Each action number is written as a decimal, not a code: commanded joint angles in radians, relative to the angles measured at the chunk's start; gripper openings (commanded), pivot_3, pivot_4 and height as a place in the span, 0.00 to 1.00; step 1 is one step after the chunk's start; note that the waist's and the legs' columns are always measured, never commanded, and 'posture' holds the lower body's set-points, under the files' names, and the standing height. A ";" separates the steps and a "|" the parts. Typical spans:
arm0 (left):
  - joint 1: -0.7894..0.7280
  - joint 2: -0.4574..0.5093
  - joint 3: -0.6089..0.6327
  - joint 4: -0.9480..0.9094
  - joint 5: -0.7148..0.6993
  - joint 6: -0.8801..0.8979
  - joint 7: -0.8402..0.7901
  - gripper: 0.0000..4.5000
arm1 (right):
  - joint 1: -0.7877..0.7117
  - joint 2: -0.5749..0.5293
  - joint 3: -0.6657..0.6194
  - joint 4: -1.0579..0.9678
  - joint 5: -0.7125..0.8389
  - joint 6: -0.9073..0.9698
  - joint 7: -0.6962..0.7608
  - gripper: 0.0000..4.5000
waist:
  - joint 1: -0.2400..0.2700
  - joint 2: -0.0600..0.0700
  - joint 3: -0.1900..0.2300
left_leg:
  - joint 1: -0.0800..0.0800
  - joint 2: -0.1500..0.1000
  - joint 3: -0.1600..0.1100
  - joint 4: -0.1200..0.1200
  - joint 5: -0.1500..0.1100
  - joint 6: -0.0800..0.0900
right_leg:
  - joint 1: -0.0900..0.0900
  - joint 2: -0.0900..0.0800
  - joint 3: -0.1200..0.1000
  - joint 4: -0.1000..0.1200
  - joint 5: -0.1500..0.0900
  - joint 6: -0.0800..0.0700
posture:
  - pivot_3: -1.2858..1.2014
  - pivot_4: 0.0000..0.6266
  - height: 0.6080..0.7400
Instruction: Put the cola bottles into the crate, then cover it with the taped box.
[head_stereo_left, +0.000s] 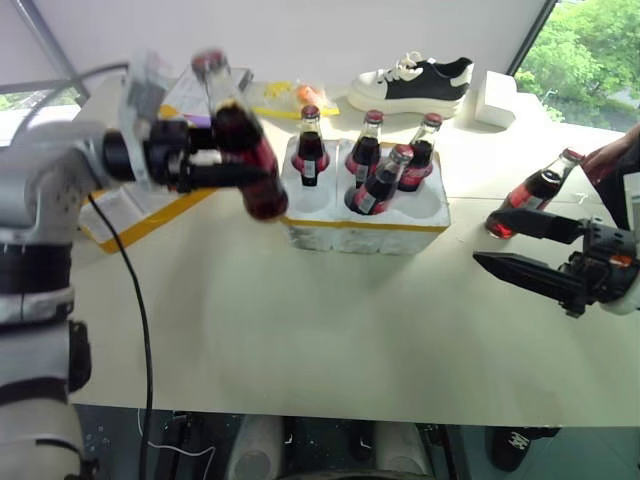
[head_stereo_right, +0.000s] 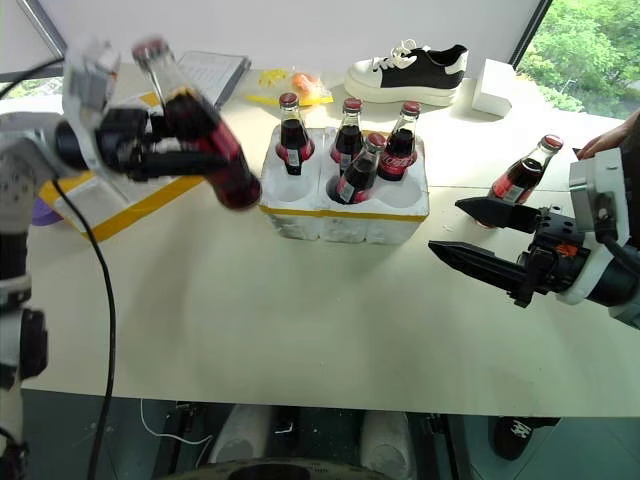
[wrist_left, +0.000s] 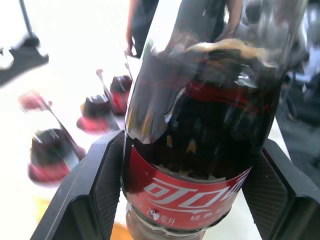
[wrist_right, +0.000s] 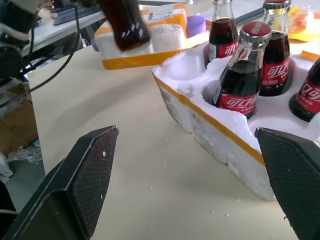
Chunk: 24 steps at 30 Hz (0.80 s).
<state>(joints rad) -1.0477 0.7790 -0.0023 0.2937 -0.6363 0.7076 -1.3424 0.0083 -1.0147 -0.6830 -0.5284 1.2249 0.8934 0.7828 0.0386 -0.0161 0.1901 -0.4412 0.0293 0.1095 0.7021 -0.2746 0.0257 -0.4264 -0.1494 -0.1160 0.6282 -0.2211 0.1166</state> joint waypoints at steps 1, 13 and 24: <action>-0.104 -0.064 -0.046 0.157 0.084 -0.115 -0.066 0.62 | 0.003 0.018 -0.020 -0.033 0.001 -0.025 -0.014 1.00 | 0.003 0.000 0.000 | 0.000 0.000 0.001 0.000 0.000 0.000 | 0.000 0.000 0.000 0.000 0.000 0.000 | 0.52 0.24 1.00; -0.295 -0.279 -0.097 0.635 0.316 -0.423 -0.152 0.62 | 0.067 0.055 -0.062 -0.082 0.017 -0.036 -0.056 1.00 | 0.000 -0.002 0.001 | -0.002 0.000 -0.001 0.000 -0.001 0.003 | -0.001 -0.001 0.000 -0.001 0.000 0.000 | 0.52 0.24 1.00; -0.293 -0.327 -0.098 0.747 0.418 -0.540 -0.181 0.62 | 0.096 0.058 -0.081 -0.109 0.035 -0.050 -0.075 1.00 | -0.001 -0.002 0.001 | -0.002 0.000 -0.002 0.000 -0.003 0.005 | -0.002 0.000 0.000 0.000 0.000 0.000 | 0.52 0.24 1.00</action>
<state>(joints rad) -1.3212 0.4460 -0.1246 1.0593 -0.2210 0.2008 -1.5102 0.1084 -0.9549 -0.7263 -0.6143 1.2415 0.8658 0.7114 0.0376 -0.0179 0.1910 -0.4430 0.0295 0.1075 0.7023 -0.2773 0.0303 -0.4282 -0.1498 -0.1163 0.6280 -0.2209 0.1164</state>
